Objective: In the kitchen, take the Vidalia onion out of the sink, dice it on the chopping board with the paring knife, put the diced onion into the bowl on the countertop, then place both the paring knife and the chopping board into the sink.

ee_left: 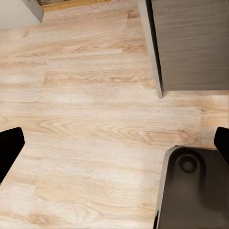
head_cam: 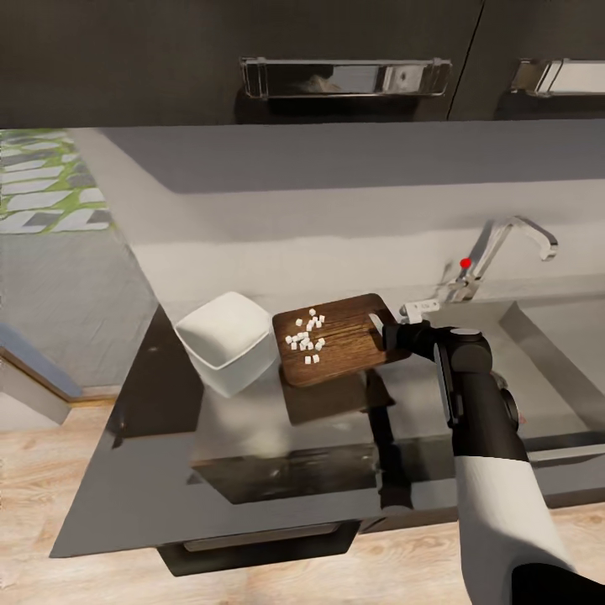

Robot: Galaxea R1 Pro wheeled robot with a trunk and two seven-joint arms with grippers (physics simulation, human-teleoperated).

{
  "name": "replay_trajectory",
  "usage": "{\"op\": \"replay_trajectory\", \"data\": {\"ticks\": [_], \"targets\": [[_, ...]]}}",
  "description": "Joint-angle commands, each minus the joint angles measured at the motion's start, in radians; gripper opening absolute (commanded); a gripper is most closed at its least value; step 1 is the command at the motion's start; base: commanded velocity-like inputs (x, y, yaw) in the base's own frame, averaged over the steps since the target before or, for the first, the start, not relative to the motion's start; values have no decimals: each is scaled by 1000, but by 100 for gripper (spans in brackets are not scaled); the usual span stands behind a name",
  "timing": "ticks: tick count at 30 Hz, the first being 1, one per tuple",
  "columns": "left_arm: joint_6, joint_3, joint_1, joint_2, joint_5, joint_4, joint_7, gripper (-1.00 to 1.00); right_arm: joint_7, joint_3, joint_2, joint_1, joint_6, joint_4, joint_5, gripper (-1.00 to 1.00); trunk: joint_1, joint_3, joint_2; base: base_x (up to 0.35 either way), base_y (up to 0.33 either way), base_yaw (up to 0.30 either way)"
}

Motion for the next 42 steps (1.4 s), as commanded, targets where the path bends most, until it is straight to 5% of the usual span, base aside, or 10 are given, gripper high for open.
{"op": "replay_trajectory", "data": {"ticks": [1,42], "targets": [[1,-5,-1,2,2,-3,7,100,10,-2,1,-1,3,-1,9,-100,1,0,-2,0,133,0],[1,-5,-1,1,2,-3,7,100,10,-2,0,-1,3,-1,9,-100,1,64,-2,0,122,0]]}}
